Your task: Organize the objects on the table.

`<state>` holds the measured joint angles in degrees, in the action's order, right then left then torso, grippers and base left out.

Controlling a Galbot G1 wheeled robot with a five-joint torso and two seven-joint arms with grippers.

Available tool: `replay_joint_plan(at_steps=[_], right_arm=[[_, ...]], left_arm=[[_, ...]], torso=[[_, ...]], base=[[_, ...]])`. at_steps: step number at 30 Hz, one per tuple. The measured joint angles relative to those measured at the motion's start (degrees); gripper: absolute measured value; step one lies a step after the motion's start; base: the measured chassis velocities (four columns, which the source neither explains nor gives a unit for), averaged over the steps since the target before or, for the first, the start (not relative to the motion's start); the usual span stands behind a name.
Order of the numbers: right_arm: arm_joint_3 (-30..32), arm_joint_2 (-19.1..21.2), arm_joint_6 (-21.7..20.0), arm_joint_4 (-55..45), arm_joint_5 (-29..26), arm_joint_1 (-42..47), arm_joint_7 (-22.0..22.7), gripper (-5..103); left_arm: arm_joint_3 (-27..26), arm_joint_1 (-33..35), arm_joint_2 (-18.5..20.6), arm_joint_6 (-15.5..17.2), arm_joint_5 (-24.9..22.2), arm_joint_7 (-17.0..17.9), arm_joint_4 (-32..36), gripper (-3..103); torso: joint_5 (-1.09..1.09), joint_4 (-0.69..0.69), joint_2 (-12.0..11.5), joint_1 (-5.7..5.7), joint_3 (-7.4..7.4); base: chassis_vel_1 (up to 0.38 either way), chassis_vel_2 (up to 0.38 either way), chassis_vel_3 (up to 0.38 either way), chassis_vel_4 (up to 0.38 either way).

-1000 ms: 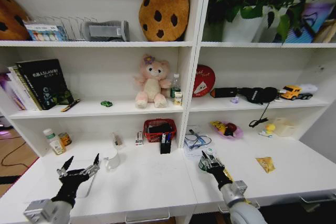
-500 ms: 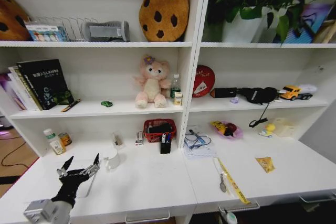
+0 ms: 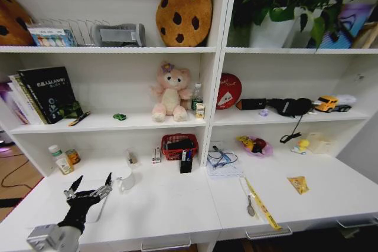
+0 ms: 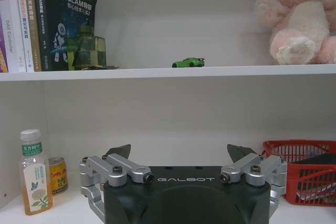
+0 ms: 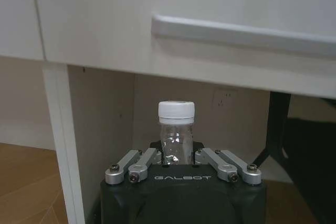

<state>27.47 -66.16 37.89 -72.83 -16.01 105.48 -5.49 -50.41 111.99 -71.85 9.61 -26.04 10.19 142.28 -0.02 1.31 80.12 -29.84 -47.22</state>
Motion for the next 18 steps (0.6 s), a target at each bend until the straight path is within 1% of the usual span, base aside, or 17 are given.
replay_joint_plan(at_steps=[2,3,4,5,7,8,10,13,14,15,16,17,18], right_arm=[[-1.81,-1.37,-0.51,6.15,-0.8,-5.27,-0.46,22],[-1.81,-1.37,-0.51,6.15,-0.8,-5.27,-0.46,22],[-2.36,-3.05,-0.32,10.09,-0.34,-9.14,-0.54,22],[-2.36,-3.05,-0.32,10.09,-0.34,-9.14,-0.54,22],[-3.88,-5.34,1.13,16.01,0.34,-15.55,-0.58,22],[-3.88,-5.34,1.13,16.01,0.34,-15.55,-0.58,22],[-4.52,-6.69,2.94,20.31,1.91,-19.67,-0.56,22],[-4.63,-7.4,4.15,22.97,3.04,-21.77,-0.52,22],[-4.81,-8.24,5.65,26.84,4.11,-24.44,-0.47,22],[-4.99,-8.82,6.49,29.65,4.32,-26.37,-0.31,20],[-4.99,-8.82,6.49,29.65,4.32,-26.37,-0.31,20],[-5.02,-9.07,6.99,31.2,4.56,-27.46,-0.25,22],[-5.02,-9.19,7.43,32.53,4.91,-28.37,-0.23,27]], left_arm=[[0.0,0.0,0.0,0.0,0.0,-0.01,0.0,100],[0.0,0.0,0.0,0.0,0.0,-0.01,0.0,100],[0.0,-0.01,0.0,0.0,0.0,-0.01,0.0,100],[0.0,-0.01,0.0,0.0,0.0,-0.01,0.0,100],[0.0,0.0,0.0,0.0,0.0,-0.01,0.0,100],[0.0,0.0,0.0,0.0,0.0,-0.01,0.0,100],[0.0,0.0,0.0,0.0,0.0,0.01,0.0,100],[0.0,0.0,0.0,0.0,0.0,0.0,0.0,100],[0.0,0.0,0.0,0.0,0.0,0.01,0.0,100],[0.0,0.0,0.0,0.0,0.0,0.0,0.0,100],[0.0,0.0,0.0,0.0,0.0,0.0,0.0,100],[0.0,0.0,0.0,0.0,0.0,0.0,0.0,100],[0.0,0.0,0.0,0.0,0.0,0.0,0.0,100]], torso=[[0.01,0.02,0.0,0.0,0.0],[0.01,0.02,0.0,0.0,0.0],[0.02,0.02,0.0,0.0,0.0],[0.02,0.02,0.0,0.0,0.0],[0.02,0.0,0.0,0.0,-0.01],[0.02,0.0,0.0,0.0,-0.01],[0.02,-0.01,0.0,0.0,-0.01],[0.02,0.0,0.0,0.0,0.0],[0.01,0.01,0.0,0.0,-0.01],[0.01,0.02,-0.01,0.0,-0.01],[0.01,0.02,-0.01,0.0,-0.01],[0.02,0.02,0.0,0.0,-0.01],[0.01,0.01,0.0,0.0,-0.01]], base=[[0.0,0.0,0.0,0.0],[0.0,0.0,0.0,0.0],[0.0,0.0,0.0,0.0],[0.0,0.0,0.0,0.0],[0.0,0.0,0.0,0.0],[0.0,0.0,0.0,0.0],[0.0,0.0,0.0,0.0],[0.0,0.0,0.0,0.0],[0.0,0.0,0.0,0.0],[0.0,0.0,0.0,0.0],[0.0,0.0,0.0,0.0],[0.0,0.0,0.0,0.0],[0.0,0.0,0.0,0.0]])
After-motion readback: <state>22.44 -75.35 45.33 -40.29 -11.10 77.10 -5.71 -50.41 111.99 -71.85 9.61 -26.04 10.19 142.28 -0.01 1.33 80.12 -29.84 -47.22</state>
